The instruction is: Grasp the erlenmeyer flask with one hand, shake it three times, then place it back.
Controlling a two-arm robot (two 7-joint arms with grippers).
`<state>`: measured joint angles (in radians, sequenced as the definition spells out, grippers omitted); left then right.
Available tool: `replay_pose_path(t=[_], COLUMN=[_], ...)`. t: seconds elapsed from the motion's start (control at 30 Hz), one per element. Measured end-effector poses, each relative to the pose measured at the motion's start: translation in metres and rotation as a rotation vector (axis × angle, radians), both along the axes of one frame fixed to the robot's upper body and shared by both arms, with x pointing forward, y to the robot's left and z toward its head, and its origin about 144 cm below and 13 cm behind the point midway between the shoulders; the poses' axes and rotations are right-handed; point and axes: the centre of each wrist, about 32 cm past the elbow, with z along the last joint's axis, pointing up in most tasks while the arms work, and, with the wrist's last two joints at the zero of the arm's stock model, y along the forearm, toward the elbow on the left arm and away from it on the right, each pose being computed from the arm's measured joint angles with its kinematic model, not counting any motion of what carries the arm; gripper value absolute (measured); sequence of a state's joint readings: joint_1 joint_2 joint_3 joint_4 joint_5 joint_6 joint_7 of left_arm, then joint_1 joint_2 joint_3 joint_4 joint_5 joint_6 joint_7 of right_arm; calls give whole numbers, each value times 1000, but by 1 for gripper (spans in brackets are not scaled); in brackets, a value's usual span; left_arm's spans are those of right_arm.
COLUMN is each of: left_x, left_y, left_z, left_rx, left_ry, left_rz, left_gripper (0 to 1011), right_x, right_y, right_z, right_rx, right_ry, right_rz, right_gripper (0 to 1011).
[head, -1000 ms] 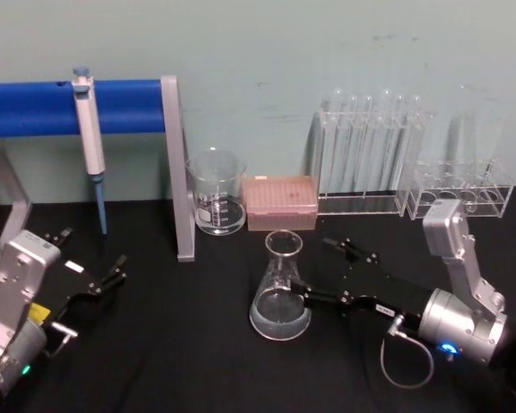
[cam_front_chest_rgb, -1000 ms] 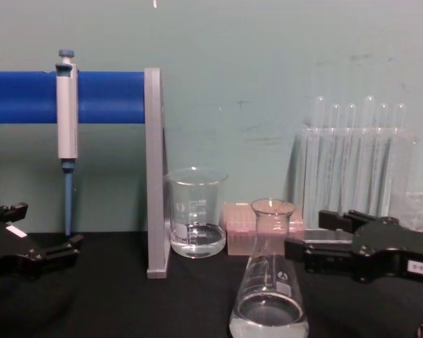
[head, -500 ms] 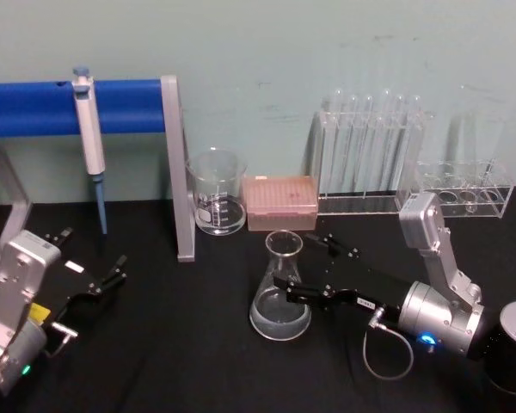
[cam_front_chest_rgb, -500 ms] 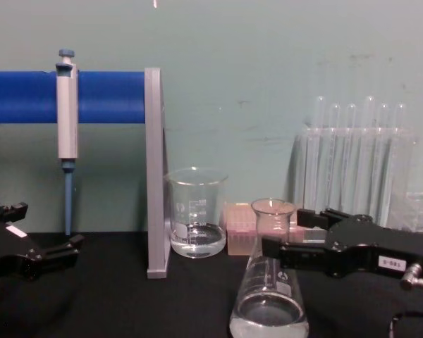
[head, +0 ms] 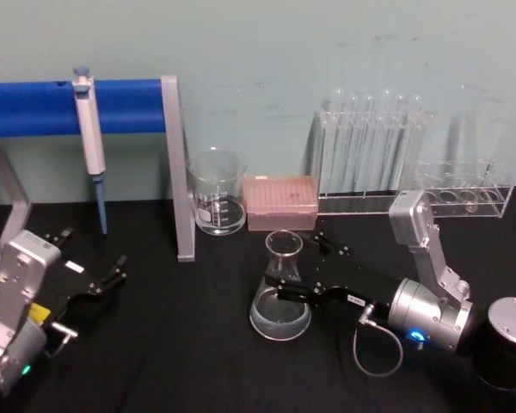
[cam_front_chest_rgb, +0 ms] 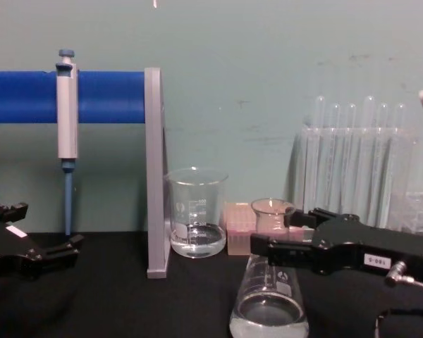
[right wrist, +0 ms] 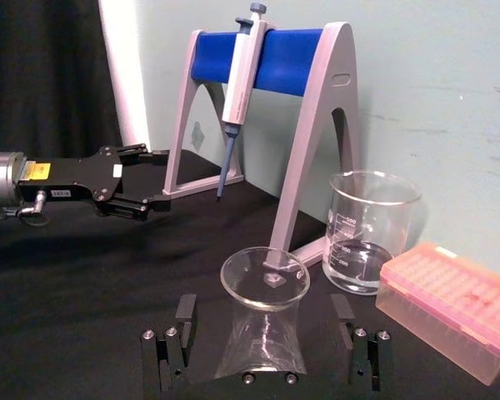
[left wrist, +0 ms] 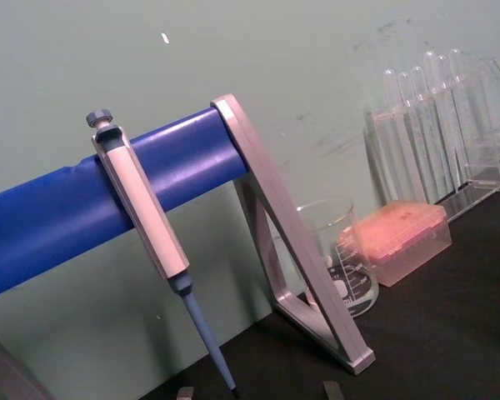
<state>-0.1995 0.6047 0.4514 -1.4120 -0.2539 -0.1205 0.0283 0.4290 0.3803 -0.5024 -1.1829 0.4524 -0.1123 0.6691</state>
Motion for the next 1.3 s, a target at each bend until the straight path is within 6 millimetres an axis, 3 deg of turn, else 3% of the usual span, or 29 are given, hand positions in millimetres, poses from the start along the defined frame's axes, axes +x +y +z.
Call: replay_pose_path(t=[1.3], left_x=[0], left_y=[0], left_z=[0], left_rx=[0], left_ry=[0], left_rz=[0], left_gripper=[1001], right_x=[6], right_y=[11], right_z=[0], right_rx=[0], right_ry=[6], right_rz=[-15], right_gripper=[1000])
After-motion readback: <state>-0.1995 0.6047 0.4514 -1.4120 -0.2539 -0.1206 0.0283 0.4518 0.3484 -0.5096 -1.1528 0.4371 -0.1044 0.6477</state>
